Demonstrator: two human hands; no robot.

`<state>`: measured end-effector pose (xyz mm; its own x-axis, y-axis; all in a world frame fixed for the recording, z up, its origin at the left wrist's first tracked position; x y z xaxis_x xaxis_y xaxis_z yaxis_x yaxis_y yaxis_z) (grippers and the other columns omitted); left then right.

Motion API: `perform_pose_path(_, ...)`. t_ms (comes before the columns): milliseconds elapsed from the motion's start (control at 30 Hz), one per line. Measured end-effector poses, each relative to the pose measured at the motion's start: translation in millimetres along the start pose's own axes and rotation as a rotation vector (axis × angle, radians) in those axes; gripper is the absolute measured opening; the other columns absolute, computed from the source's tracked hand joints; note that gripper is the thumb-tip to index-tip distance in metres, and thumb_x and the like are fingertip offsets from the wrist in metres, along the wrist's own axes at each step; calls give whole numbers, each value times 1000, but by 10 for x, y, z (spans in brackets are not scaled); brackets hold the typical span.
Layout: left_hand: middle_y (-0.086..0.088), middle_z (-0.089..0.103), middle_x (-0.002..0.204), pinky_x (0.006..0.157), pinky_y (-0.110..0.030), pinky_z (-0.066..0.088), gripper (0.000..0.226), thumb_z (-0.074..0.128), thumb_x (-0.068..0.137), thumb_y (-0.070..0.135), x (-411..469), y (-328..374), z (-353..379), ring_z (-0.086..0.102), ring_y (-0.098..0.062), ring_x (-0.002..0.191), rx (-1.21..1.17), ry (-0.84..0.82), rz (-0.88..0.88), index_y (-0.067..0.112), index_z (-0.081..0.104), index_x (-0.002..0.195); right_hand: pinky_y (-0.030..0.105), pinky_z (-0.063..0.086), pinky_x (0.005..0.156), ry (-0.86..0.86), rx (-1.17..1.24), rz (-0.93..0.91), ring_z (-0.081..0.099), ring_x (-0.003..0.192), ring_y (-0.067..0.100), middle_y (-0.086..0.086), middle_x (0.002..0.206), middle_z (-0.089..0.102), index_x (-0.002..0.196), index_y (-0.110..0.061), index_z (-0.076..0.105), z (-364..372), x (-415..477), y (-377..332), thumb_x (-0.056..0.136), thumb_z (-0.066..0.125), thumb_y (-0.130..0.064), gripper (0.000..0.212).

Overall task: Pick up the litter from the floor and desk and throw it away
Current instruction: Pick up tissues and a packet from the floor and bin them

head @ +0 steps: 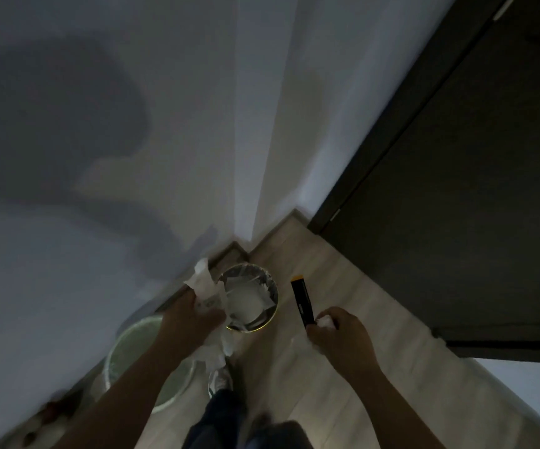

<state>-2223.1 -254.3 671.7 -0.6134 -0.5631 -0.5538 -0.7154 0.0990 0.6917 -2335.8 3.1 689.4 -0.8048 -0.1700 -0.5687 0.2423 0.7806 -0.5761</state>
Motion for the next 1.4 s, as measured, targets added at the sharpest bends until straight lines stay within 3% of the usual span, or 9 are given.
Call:
perform_pose_path(133,-5,63,79,47,-21,41,28,74,78,19,434,-158,251,59,-12,65,17,-11,-48,7,62,101,25,46,59,-64,-56,21,61,72,14,-1,79,65,83,-19,61,163,544,59,79,67,-26,10)
perform_pose_path(300,-15,65,95,65,-36,52,38,74,78,17,1015,-527,665,63,-30,82,29,29,-108,3,58,109,23,38,55,-133,-101,59,58,72,10,-4,83,62,83,-20,60,483,1313,238,71,70,-27,17)
perform_pose_path(400,-12,61,92,56,-28,47,38,73,80,22,1359,-875,955,60,-26,77,42,33,-191,5,55,108,26,41,56,-179,-165,65,60,73,14,-4,82,63,79,-19,59,746,1766,420,64,77,-29,26)
perform_pose_path(533,-7,58,86,67,-37,52,31,74,79,23,1801,-1333,1312,59,-27,79,56,55,-244,13,50,97,28,40,58,-207,-214,46,56,71,16,-4,79,61,77,-18,56,1082,2280,705,67,76,-27,24)
perform_pose_path(700,-3,60,79,60,-29,47,31,74,79,23,2309,-1842,1846,61,-22,73,62,-19,-278,9,61,103,28,38,54,-227,-263,60,54,67,15,-8,73,57,72,-22,53,1452,2776,1082,67,73,-26,21)
perform_pose_path(867,5,52,75,43,-15,35,36,73,81,27,2762,-2167,2225,50,-8,61,94,-31,-317,11,55,106,28,41,59,-258,-280,72,58,73,15,-8,77,59,75,-24,54,1764,3154,1393,71,72,-27,18)
perform_pose_path(1100,6,54,73,44,-16,37,34,73,81,27,3315,-2354,2497,53,-4,61,91,-55,-334,11,57,105,36,51,71,-256,-280,37,62,79,20,0,84,63,83,-17,59,2097,3544,1608,77,64,-24,10)
perform_pose_path(1300,-6,59,108,44,-13,38,73,80,71,41,3592,-2488,2606,55,-12,78,126,-77,-326,10,49,129,29,45,65,-262,-281,28,60,76,18,-2,80,62,80,-20,58,2296,3762,1689,77,64,-25,8)
perform_pose_path(1400,-10,53,128,71,-23,47,86,81,66,49,3628,-2510,2617,54,-23,105,196,-62,-286,14,43,135,30,45,67,-265,-278,21,60,79,20,0,84,63,81,-19,59,2334,3816,1684,76,64,-26,10)
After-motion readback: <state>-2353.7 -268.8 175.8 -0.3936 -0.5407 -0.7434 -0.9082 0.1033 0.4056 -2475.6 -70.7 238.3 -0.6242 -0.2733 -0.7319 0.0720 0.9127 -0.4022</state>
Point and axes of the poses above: each hand's wrist, its own x-axis towards the middle knuckle, its own z-axis out of the palm, y = z × x, the point moved 7 cm from there along x, towards the middle knuckle
